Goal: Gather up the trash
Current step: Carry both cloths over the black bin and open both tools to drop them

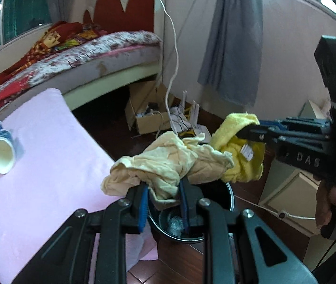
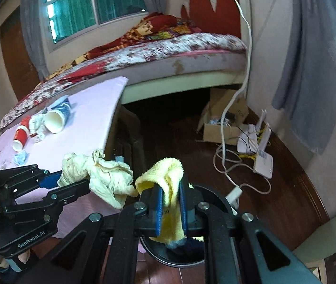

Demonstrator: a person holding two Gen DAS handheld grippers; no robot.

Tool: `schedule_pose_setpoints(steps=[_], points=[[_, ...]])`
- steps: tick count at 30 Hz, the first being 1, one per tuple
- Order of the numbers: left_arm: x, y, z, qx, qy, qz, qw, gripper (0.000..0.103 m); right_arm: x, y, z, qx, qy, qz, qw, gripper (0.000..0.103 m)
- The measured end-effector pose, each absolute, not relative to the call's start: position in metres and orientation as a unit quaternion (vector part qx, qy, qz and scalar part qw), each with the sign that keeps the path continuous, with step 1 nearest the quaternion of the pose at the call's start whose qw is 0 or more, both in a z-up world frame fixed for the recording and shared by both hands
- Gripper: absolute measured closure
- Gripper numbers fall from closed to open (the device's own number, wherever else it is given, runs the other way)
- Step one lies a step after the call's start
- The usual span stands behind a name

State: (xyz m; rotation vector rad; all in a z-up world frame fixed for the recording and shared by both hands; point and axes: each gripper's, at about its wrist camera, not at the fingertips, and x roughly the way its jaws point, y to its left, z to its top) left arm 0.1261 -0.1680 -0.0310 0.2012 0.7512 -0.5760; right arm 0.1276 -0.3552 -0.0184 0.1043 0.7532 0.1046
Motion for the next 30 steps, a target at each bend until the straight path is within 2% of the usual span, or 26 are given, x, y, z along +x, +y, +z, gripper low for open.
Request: schedule_pose_setpoints(steps=[21, 23, 24, 25, 26, 27, 28, 30], points=[[0.145, -0.215, -0.098, 0.091, 0.432, -0.292, 0.848, 0.079, 0.161, -0.397, -0.089, 0.091, 0.440, 0.047, 0.892, 0.090], [0.146, -0.216, -0.101, 0.088, 0.436, -0.291, 0.847, 0.075, 0.162, -0.395, -0.092, 0.091, 0.443, 0.049, 0.890, 0.090], [0.146, -0.217, -0.102, 0.087, 0.437, -0.285, 0.849, 0.066, 0.165, -0.394, -0.093, 0.084, 0.450, 0.042, 0.888, 0.089], [0.147, -0.217, -0.104, 0.088, 0.439, -0.278, 0.850, 0.041, 0.164, -0.395, -0.095, 0.079, 0.453, 0.033, 0.887, 0.074], [0.146, -0.218, -0.104, 0.091, 0.440, -0.270, 0.852, 0.029, 0.165, -0.398, -0.096, 0.071, 0.454, 0.012, 0.888, 0.033], [0.143, -0.217, -0.103, 0.088, 0.435, -0.272, 0.854, 0.022, 0.164, -0.402, -0.096, 0.071, 0.452, -0.006, 0.889, 0.018], [0.141, -0.218, -0.103, 0.090, 0.433, -0.270, 0.855, 0.021, 0.163, -0.408, -0.095, 0.077, 0.447, -0.011, 0.891, 0.015], [0.137, -0.220, -0.102, 0.103, 0.429, -0.263, 0.858, 0.021, 0.161, -0.420, -0.091, 0.096, 0.445, -0.024, 0.890, 0.015]])
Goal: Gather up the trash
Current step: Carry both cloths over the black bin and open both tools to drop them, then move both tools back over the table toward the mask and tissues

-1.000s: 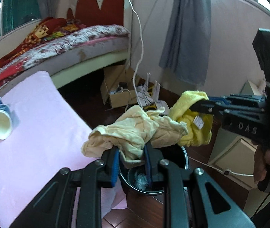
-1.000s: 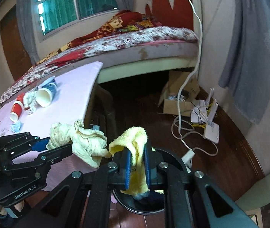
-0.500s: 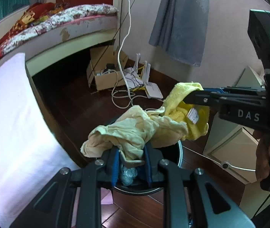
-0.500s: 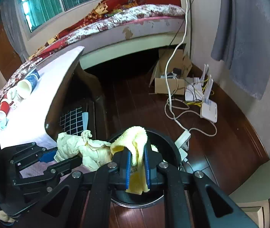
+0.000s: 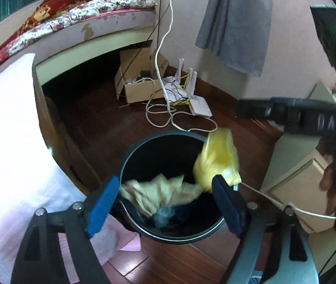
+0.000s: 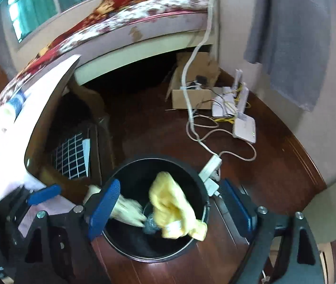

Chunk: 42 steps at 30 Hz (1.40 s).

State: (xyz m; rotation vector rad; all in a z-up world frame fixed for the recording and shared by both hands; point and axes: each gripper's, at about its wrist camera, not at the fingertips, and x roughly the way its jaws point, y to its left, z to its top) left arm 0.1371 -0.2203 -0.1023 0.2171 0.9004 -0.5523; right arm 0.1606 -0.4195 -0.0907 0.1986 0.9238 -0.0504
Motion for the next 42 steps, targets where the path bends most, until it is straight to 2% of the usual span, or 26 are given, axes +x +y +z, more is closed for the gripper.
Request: schedule_pose_setpoints(steps=[4, 8, 12, 19, 42], points=[[0.134, -0.218, -0.097, 0.096, 0.429, -0.257, 0.860, 0.021, 0.156, -0.431, -0.080, 0.113, 0.435, -0.037, 0.893, 0.014], [0.131, -0.215, -0.089, 0.100, 0.419, -0.249, 0.867, 0.021, 0.150, -0.432, -0.068, 0.108, 0.425, -0.048, 0.897, 0.006], [0.127, -0.210, -0.076, 0.101, 0.405, -0.244, 0.875, 0.012, 0.141, -0.431, -0.058, 0.102, 0.416, -0.053, 0.902, 0.005], [0.120, -0.201, -0.052, 0.106, 0.383, -0.231, 0.888, 0.007, 0.127, -0.423, -0.042, 0.090, 0.402, -0.054, 0.910, 0.003], [0.121, -0.083, -0.011, 0.065, 0.351, -0.117, 0.927, 0.005, 0.139, -0.304, 0.000, 0.013, 0.378, 0.035, 0.925, 0.002]])
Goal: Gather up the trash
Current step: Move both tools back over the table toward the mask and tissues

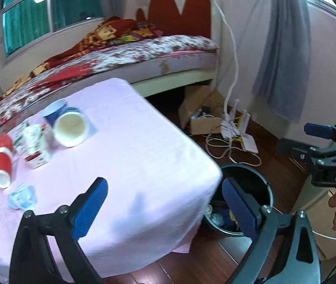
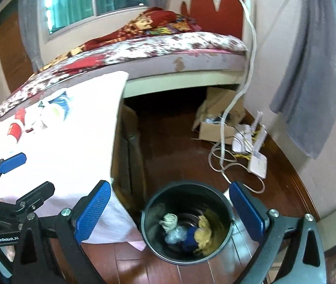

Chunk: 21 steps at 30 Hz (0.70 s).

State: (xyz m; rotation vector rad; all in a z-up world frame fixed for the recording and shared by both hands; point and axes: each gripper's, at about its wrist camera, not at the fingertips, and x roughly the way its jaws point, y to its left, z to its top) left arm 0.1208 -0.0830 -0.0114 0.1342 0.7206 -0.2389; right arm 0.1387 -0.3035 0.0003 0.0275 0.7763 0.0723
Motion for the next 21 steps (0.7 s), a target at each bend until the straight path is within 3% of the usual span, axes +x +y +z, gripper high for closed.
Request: schedule_pose_setpoints(steps=[21], points=[[0.113, 0.042, -0.009, 0.012, 0.334, -0.007, 0.943, 0.005, 0.179, -0.153, 0.019, -0.050, 0.351, 0.145, 0.924, 0.000]])
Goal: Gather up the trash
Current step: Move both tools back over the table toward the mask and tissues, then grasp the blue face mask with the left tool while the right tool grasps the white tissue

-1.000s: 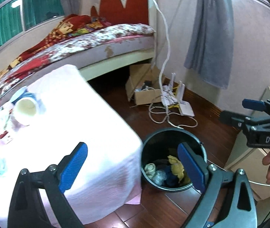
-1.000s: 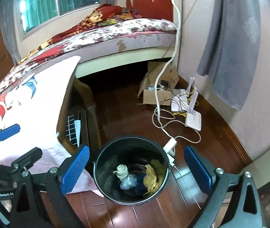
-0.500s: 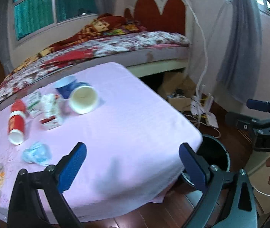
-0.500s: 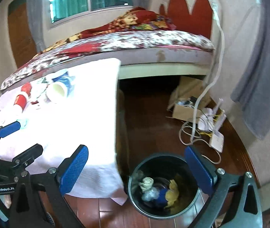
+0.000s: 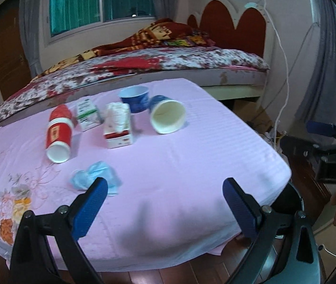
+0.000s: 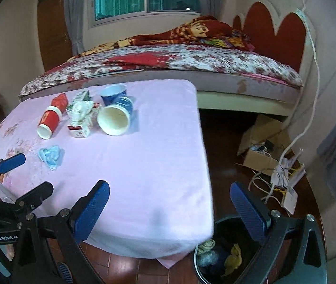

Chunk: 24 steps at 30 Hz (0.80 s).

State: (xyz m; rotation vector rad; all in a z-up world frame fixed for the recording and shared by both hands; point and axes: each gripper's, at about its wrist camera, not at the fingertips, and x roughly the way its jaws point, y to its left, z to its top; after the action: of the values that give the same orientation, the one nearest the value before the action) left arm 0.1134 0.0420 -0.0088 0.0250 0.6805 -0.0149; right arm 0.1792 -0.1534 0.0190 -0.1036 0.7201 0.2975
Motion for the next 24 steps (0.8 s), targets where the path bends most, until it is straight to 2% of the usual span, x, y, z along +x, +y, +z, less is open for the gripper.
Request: schedule_pose_setpoints(steps=[3, 8, 15, 19, 24], points=[[0.111, 0.059, -0.011, 0.009, 0.334, 0.008, 0.943, 0.005, 0.184, -0.134, 0.021, -0.055, 0.348, 0.158, 0.923, 0.000], [0.111, 0.095, -0.020, -0.007, 0.341, 0.043, 0.939, 0.011, 0.192, -0.105, 0.022, -0.061, 0.343, 0.181, 0.920, 0.000], [0.123, 0.140, -0.037, -0.039, 0.361, 0.078, 0.929, 0.012, 0.213, -0.070, 0.017, -0.067, 0.341, 0.182, 0.920, 0.000], [0.140, 0.151, -0.048, -0.046, 0.376, 0.077, 0.922, 0.018, 0.230, -0.059, 0.008, -0.068, 0.353, 0.176, 0.916, 0.000], [0.161, 0.150, -0.060, -0.036, 0.389, 0.062, 0.918, 0.018, 0.252, -0.056, -0.005, -0.048, 0.372, 0.175, 0.910, 0.000]])
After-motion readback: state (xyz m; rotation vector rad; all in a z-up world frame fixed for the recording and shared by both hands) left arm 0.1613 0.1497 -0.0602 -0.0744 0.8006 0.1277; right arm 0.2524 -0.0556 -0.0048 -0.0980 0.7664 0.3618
